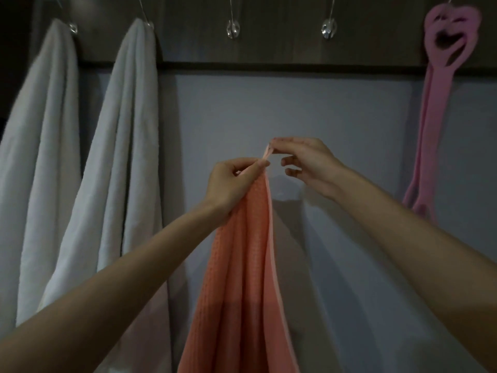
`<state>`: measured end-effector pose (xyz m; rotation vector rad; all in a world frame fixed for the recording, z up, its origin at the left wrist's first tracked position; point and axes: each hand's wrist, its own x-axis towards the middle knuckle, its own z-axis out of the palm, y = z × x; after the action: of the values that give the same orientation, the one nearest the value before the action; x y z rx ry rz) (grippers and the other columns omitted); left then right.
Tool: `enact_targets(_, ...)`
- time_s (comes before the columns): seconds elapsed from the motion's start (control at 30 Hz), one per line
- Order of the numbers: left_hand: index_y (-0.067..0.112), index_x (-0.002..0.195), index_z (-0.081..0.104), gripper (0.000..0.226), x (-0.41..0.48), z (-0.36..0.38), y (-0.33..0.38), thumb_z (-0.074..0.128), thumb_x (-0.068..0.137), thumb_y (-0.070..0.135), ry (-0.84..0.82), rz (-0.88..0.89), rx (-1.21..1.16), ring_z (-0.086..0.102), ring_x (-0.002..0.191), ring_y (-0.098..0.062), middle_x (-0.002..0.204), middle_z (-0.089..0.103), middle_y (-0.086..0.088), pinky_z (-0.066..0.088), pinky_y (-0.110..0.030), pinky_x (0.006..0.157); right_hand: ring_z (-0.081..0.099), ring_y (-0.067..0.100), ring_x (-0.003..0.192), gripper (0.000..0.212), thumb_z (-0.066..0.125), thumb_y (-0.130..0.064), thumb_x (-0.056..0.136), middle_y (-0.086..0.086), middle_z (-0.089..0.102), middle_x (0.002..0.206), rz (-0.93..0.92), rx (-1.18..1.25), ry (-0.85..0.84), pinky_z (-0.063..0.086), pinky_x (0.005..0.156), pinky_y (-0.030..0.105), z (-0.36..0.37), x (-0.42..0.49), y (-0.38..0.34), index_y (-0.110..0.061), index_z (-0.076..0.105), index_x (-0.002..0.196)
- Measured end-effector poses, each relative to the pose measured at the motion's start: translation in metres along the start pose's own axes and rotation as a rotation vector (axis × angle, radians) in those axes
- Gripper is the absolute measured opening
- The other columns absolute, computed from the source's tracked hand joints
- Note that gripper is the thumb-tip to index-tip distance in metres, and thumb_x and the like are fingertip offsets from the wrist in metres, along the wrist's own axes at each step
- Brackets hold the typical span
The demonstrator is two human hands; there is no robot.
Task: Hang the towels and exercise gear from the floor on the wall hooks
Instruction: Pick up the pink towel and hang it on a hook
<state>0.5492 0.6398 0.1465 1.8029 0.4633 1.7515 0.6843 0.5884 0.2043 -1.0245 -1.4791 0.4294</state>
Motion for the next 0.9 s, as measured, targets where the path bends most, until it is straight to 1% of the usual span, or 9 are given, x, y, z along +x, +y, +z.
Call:
enact_targets(0.07, 0.022, 0.09, 0.075, 0.013, 0.017, -0.006, 0.003, 0.067, 0.085, 0.03, 0.003, 0.057, 0.047, 0.062, 0.082, -0.003, 0.087, 0.071, 0.01, 0.048, -0.021, 0.078, 0.05, 0.009, 0.065, 0.009, 0.064, -0.025, 0.086, -0.004, 0.067, 0.084, -0.005, 0.046, -0.064, 0.04, 0.064, 0.024, 0.002, 0.016, -0.01, -0.018, 0.068, 0.082)
enact_targets(0.13, 0.02, 0.089, 0.074, 0.014, 0.032, -0.012, 0.004, 0.066, 0.085, 0.03, -0.008, 0.084, 0.063, 0.063, 0.086, -0.008, 0.089, 0.072, 0.008, 0.049, -0.028, 0.084, 0.049, 0.009, 0.065, 0.013, 0.062, -0.027, 0.087, -0.004, 0.065, 0.08, -0.015, 0.071, -0.105, 0.041, 0.063, 0.025, 0.006, 0.03, -0.019, -0.015, 0.066, 0.083)
enact_targets(0.2, 0.018, 0.092, 0.074, 0.016, 0.047, -0.017, 0.005, 0.066, 0.086, 0.03, -0.016, 0.108, 0.085, 0.062, 0.087, -0.009, 0.09, 0.071, 0.006, 0.049, -0.028, 0.084, 0.049, 0.009, 0.064, 0.012, 0.061, -0.025, 0.089, -0.003, 0.062, 0.076, -0.036, 0.081, -0.124, 0.042, 0.061, 0.024, 0.009, 0.045, -0.026, -0.014, 0.064, 0.085)
enact_targets(0.3, 0.02, 0.091, 0.073, 0.013, 0.072, -0.024, 0.007, 0.065, 0.086, 0.029, -0.01, 0.155, 0.085, 0.061, 0.083, -0.005, 0.088, 0.07, 0.008, 0.047, -0.021, 0.078, 0.046, 0.007, 0.061, 0.011, 0.059, -0.021, 0.09, -0.004, 0.06, 0.073, -0.097, 0.054, -0.118, 0.042, 0.06, 0.022, 0.014, 0.069, -0.035, -0.012, 0.065, 0.09)
enact_targets(0.47, 0.021, 0.095, 0.072, 0.017, 0.121, -0.041, 0.013, 0.064, 0.086, 0.033, -0.017, 0.21, 0.087, 0.063, 0.09, -0.009, 0.094, 0.07, 0.005, 0.049, -0.025, 0.082, 0.043, 0.008, 0.069, 0.009, 0.059, -0.022, 0.09, -0.006, 0.06, 0.078, -0.266, -0.106, -0.043, 0.039, 0.066, 0.022, 0.027, 0.112, -0.057, -0.019, 0.067, 0.089)
enact_targets(0.6, 0.022, 0.098, 0.07, 0.018, 0.163, -0.058, 0.02, 0.064, 0.086, 0.035, -0.03, 0.247, 0.104, 0.063, 0.091, -0.011, 0.096, 0.069, 0.003, 0.05, -0.024, 0.08, 0.053, 0.007, 0.081, 0.013, 0.059, -0.025, 0.09, -0.007, 0.064, 0.086, -0.395, -0.261, 0.006, 0.041, 0.067, 0.022, 0.033, 0.146, -0.079, -0.019, 0.068, 0.097)
enact_targets(0.73, 0.025, 0.088, 0.071, 0.006, 0.199, -0.069, 0.027, 0.067, 0.084, 0.029, 0.05, 0.318, 0.04, 0.065, 0.089, -0.008, 0.091, 0.071, 0.004, 0.05, -0.023, 0.083, 0.056, -0.008, 0.059, 0.007, 0.061, -0.02, 0.09, -0.01, 0.064, 0.078, -0.552, -0.356, 0.103, 0.042, 0.058, 0.013, 0.044, 0.178, -0.101, -0.018, 0.067, 0.089)
enact_targets(0.83, 0.022, 0.092, 0.07, 0.01, 0.22, -0.071, 0.033, 0.065, 0.086, 0.028, 0.065, 0.325, 0.018, 0.062, 0.088, -0.005, 0.089, 0.067, 0.009, 0.048, -0.02, 0.08, 0.056, -0.003, 0.068, 0.013, 0.061, -0.015, 0.089, -0.009, 0.062, 0.08, -0.639, -0.437, 0.208, 0.042, 0.056, 0.003, 0.05, 0.195, -0.117, -0.009, 0.068, 0.099)
enact_targets(0.9, 0.023, 0.095, 0.068, 0.012, 0.231, -0.071, 0.036, 0.063, 0.087, 0.029, 0.045, 0.319, 0.012, 0.059, 0.09, -0.005, 0.091, 0.063, 0.011, 0.047, -0.02, 0.08, 0.057, -0.001, 0.074, 0.013, 0.061, -0.014, 0.088, -0.008, 0.063, 0.083, -0.659, -0.493, 0.263, 0.046, 0.064, 0.006, 0.052, 0.203, -0.127, -0.01, 0.068, 0.099)
